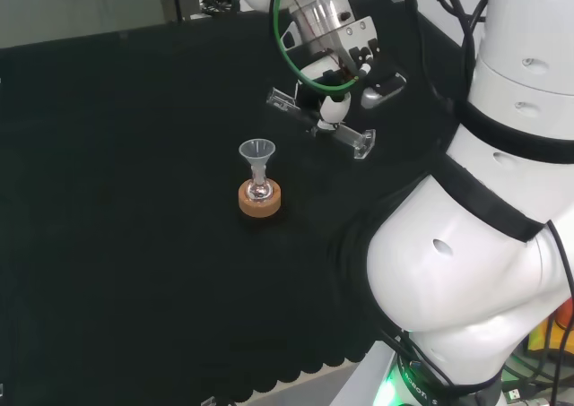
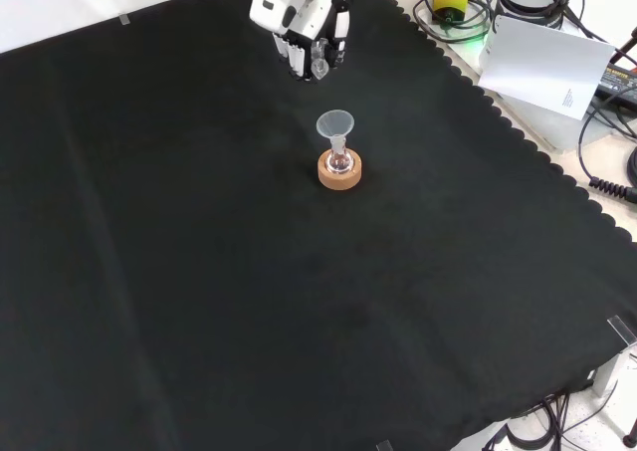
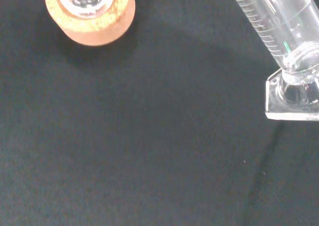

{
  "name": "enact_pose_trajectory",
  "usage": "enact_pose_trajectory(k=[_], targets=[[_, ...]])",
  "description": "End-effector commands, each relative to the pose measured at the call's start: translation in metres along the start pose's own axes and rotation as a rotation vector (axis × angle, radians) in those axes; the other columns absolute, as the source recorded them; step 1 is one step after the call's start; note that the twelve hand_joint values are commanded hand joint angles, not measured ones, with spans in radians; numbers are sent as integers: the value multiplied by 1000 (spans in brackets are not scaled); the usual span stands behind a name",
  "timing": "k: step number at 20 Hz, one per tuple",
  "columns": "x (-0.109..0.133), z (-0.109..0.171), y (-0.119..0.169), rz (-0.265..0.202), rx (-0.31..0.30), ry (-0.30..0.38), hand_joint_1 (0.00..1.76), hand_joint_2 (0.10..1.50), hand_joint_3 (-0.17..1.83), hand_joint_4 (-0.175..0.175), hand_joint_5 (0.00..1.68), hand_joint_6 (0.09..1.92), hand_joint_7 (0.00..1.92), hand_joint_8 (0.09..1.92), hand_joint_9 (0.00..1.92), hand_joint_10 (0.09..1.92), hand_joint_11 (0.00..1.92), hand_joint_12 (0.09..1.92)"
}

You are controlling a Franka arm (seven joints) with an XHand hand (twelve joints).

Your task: Put the graduated cylinder back on the table.

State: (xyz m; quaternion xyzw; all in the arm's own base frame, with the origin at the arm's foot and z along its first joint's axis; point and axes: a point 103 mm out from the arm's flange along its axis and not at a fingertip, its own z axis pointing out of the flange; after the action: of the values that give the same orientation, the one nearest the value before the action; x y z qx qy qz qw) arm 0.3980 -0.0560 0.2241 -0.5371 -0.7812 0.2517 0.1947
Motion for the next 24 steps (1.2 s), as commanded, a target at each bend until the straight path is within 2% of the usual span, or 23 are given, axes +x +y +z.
enact_pose_trajectory(k=[1,5,7,11,18,24], targets=[[-12,-1,7,-22,-99,78,1261,1111,1,-175,971,1002,1004,996,1356,122,1068,867],[-20,-2,18,-40,-211,138,1261,1112,1,-175,971,1003,1003,997,1357,122,1068,868],[-24,-3,25,-53,-227,138,1261,1112,1,-175,970,1003,1003,997,1356,121,1069,868],[-34,-7,45,-72,-274,193,1261,1112,1,-175,969,1005,1002,998,1355,120,1070,868],[-52,-10,80,-129,-370,341,1261,1113,1,-175,968,1007,1001,1000,1356,119,1071,869],[-62,-13,106,-174,-469,418,1261,1113,1,-175,968,1008,1000,1002,1356,118,1073,870]])
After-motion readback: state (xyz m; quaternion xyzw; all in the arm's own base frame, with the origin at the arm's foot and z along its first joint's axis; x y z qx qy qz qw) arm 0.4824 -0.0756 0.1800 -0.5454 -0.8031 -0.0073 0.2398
